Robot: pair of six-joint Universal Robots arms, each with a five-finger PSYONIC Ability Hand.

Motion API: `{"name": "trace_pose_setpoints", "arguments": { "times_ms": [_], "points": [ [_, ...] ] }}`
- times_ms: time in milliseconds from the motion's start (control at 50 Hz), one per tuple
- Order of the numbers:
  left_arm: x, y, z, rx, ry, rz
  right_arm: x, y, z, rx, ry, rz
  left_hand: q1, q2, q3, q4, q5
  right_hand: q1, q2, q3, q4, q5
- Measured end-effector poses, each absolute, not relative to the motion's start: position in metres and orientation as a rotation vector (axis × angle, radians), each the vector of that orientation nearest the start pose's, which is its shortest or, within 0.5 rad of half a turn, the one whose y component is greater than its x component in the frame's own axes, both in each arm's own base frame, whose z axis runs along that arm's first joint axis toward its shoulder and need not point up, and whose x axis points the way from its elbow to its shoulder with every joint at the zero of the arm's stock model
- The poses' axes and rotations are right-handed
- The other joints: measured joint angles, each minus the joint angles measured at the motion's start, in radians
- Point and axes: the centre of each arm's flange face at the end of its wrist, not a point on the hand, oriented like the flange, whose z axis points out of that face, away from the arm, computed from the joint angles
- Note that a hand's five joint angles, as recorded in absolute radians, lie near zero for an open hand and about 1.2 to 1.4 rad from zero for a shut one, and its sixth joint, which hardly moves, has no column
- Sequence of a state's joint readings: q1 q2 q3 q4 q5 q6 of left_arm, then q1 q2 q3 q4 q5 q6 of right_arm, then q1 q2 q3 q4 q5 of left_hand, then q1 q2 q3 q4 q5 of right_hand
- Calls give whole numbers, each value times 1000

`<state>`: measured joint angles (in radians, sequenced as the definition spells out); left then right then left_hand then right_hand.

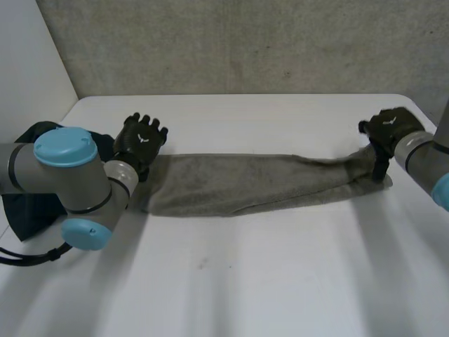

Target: Fold the laundry.

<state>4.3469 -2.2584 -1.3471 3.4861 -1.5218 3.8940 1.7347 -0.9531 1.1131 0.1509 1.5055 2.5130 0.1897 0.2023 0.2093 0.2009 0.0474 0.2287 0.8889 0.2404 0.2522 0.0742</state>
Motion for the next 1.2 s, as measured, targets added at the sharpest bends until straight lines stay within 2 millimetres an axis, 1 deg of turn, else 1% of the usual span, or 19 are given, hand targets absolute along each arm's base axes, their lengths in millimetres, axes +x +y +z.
{"name": "trace_pose_setpoints", "arguments": {
  "times_ms": [40,140,340,360,420,440,600,760,800,820,840,860,900,940,980,1060,1120,1180,1200],
  "points": [
    [-278,-349,148,1208,1847,-1916,202,-387,209,-1108,2489,-1977,0,0,0,0,0,0,0,0,0,0],
    [-269,-338,142,1224,1935,-1838,191,-404,225,-1045,2463,-2099,3,0,0,1,0,0,0,0,0,-1],
    [-264,-329,138,1233,1979,-1805,181,-412,228,-1000,2478,-2103,3,0,0,1,0,0,0,1,0,0],
    [-262,-331,139,1224,1978,-1806,181,-411,226,-1002,2496,-2063,3,0,0,1,0,50,0,90,77,78],
    [-262,-332,139,1219,1977,-1808,182,-411,225,-1002,2499,-2056,3,0,0,1,0,50,0,90,77,78],
    [-260,-334,140,1208,1977,-1812,183,-409,219,-991,2528,-1987,3,0,0,1,0,50,0,91,78,79],
    [-259,-334,145,1174,1998,-1835,192,-403,206,-940,2562,-1851,3,0,0,1,0,50,0,91,78,80],
    [-258,-335,151,1122,2039,-1878,209,-404,181,-1127,2549,-1813,3,0,0,0,0,52,0,96,83,88],
    [-257,-337,153,1098,2052,-1898,220,-406,166,-1265,2527,-1824,2,0,0,0,0,154,0,210,190,182],
    [-257,-338,153,1089,2058,-1905,222,-407,162,-1298,2523,-1831,0,0,0,0,0,197,-6,245,231,222],
    [-257,-339,154,1081,2063,-1911,223,-408,160,-1318,2521,-1836,0,0,0,0,0,308,-28,386,355,342],
    [-257,-340,154,1074,2067,-1916,224,-409,158,-1330,2519,-1840,0,0,0,0,0,308,-28,386,355,342],
    [-256,-343,157,1040,2087,-1943,229,-413,150,-1402,2516,-1877,0,0,0,0,0,682,216,796,781,760],
    [-256,-345,159,1011,2104,-1968,231,-414,150,-1426,2514,-1909,0,0,0,0,0,753,288,921,912,892],
    [-257,-347,162,982,2122,-1993,234,-415,155,-1436,2504,-1952,0,0,0,0,0,753,291,940,933,912],
    [-259,-351,167,945,2138,-2034,239,-408,184,-1416,2445,-2056,0,0,0,0,0,753,291,941,935,914],
    [-264,-355,173,919,2142,-2086,242,-395,217,-1388,2369,-2142,0,0,0,0,0,753,291,941,935,915],
    [-268,-359,177,911,2145,-2130,244,-375,253,-1368,2272,-2214,0,0,0,0,0,753,291,941,935,915],
    [-268,-359,177,911,2145,-2130,244,-375,253,-1368,2272,-2214,0,0,0,0,0,753,291,941,935,915]
  ]
}}
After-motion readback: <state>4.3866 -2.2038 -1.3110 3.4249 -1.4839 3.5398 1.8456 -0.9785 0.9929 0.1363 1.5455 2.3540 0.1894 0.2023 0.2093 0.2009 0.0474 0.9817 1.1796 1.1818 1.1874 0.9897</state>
